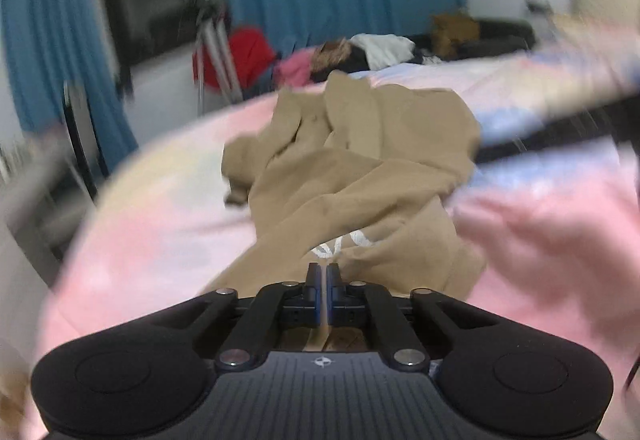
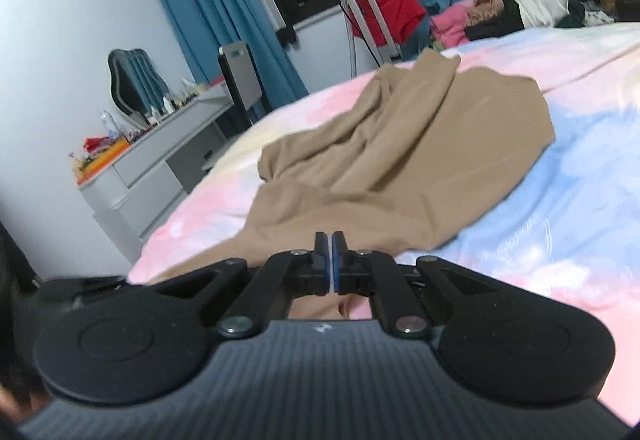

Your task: Fold clothes

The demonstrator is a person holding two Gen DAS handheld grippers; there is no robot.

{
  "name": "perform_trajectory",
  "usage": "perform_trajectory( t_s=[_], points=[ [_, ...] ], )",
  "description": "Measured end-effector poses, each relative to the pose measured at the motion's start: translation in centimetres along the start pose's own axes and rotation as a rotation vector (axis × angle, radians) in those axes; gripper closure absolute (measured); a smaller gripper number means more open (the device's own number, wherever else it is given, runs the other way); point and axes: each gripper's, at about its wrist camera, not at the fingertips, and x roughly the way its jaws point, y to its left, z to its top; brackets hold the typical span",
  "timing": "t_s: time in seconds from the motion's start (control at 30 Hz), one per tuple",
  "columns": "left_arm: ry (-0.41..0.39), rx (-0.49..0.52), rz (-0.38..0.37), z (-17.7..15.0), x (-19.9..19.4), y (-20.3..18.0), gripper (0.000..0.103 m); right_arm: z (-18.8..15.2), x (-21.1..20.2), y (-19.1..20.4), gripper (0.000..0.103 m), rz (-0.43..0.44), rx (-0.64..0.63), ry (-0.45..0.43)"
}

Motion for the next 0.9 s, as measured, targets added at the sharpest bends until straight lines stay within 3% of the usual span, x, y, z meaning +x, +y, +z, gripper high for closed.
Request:
perform_trajectory(
  t_s=[0.27,0.33,0.53,0.73,0.9],
  points=[
    [0.002,-0.502,-0.123,0.5,2.8,11.0,0.101,-1.1,2.0,1.1,0.096,-0.035,-0.079,0.046],
    [0.017,-0.579,-0.12,0.2,3.8,12.8,0.101,-1.4,2.4,1.6,0.096,-0.017,-0.09,0.055],
    [0.047,-0.611,-0.097,-0.9,5.1,13.7,0.101,-3.0,3.4,4.5,0.096,-0.001,-0.233,0.095],
    [0.035,-0.627,-0.101,-0.7,4.3,13.5,0.1,-4.0,3.0,5.9,0.096,-0.051,-0.311,0.044],
    [0.022,-0.487,-0.065,0.4,3.2,12.3,0.096,-3.9,3.0,6.0,0.095,-0.066,-0.298,0.028]
  ],
)
